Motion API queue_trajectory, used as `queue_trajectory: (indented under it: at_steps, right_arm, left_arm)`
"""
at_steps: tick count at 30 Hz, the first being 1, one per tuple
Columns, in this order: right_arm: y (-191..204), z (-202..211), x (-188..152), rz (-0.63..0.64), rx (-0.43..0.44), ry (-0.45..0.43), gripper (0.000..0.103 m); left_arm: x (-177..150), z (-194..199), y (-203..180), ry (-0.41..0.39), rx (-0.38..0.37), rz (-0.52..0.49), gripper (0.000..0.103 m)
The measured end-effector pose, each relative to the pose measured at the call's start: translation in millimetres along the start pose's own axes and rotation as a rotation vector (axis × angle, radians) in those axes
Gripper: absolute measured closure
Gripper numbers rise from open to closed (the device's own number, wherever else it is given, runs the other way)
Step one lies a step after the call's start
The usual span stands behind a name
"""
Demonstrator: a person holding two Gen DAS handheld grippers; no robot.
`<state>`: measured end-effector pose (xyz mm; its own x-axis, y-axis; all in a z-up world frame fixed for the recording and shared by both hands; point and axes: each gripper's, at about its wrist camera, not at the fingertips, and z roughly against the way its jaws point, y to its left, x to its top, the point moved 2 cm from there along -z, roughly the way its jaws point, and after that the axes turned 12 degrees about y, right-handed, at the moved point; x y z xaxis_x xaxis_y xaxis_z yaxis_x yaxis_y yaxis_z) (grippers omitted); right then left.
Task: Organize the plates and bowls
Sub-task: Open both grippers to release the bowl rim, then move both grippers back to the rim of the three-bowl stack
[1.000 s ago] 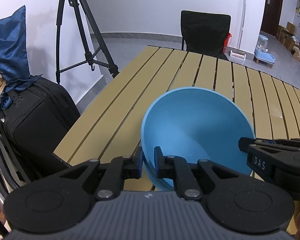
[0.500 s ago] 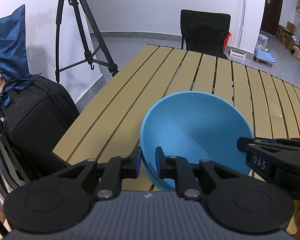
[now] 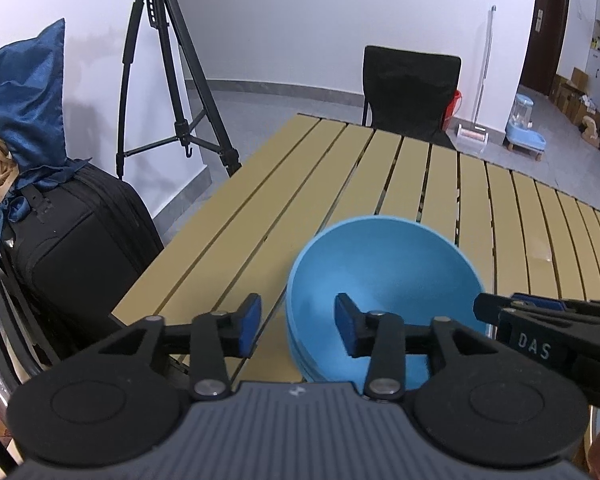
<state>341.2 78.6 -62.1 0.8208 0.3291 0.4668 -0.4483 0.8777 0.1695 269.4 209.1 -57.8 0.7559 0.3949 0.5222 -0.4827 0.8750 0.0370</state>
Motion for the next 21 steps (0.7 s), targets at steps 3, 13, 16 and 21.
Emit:
queue_trajectory:
  at_steps: [3, 13, 16, 21]
  right_arm:
    - [-2.6, 7.4, -3.5, -0.010, 0.006, -0.016, 0.055]
    - [-14.2, 25.3, -19.7, -0.051, 0.021, -0.038, 0.011]
    - [-18.1, 28.9, -25.6, -0.070, 0.044, -0.038, 0.000]
    - [-21.6, 35.2, -37.5, -0.096, 0.057, -0.027, 0.000]
  left_arm:
    - [-1.8, 5.0, 3.4, -0.008, 0.004, 0.006, 0.047]
    - [-6.4, 21.9, 22.1, -0.044, 0.008, 0.036, 0.004]
    - [-8.7, 27.2, 26.9, -0.053, -0.007, 0.038, 0.000]
    - [-14.2, 27.2, 32.4, -0.044, -0.041, 0.043, 0.000]
